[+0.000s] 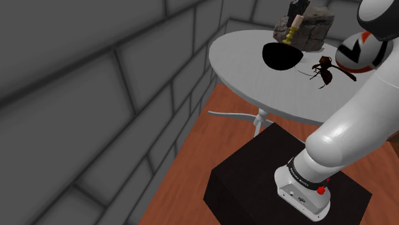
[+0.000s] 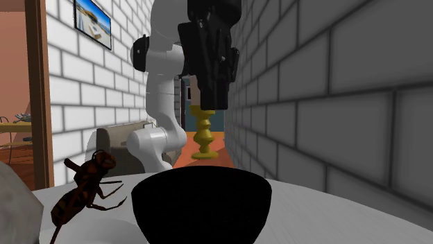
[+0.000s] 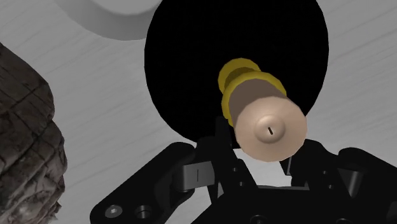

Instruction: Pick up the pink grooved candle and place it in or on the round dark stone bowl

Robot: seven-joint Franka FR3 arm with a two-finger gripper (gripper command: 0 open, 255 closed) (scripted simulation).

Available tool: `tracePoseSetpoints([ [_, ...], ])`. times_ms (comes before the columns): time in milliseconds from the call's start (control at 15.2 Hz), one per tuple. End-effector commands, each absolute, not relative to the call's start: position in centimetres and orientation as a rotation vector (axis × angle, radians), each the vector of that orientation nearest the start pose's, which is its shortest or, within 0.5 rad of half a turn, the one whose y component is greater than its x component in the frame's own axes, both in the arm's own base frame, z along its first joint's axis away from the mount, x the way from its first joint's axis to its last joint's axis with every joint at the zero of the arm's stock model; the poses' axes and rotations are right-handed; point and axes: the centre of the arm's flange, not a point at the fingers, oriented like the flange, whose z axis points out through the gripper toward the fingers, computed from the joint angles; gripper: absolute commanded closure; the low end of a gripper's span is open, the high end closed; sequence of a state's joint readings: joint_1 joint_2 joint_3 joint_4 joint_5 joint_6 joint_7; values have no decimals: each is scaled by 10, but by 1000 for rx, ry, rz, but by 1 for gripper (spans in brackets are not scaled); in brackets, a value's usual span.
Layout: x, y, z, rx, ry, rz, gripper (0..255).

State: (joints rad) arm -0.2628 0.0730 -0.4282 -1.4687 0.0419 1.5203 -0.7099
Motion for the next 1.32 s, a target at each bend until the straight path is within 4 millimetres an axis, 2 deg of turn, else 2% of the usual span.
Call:
tracePoseSetpoints([
  [0, 447, -352, 620, -3123, -34, 6, 255],
  [330, 447, -352, 593, -3123, -34, 6, 255],
  [858, 447, -352, 593, -3123, -34, 6, 255],
  [924, 447, -352, 593, -3123, -34, 6, 0],
  [1254, 447, -352, 593, -3123, -34, 6, 0],
])
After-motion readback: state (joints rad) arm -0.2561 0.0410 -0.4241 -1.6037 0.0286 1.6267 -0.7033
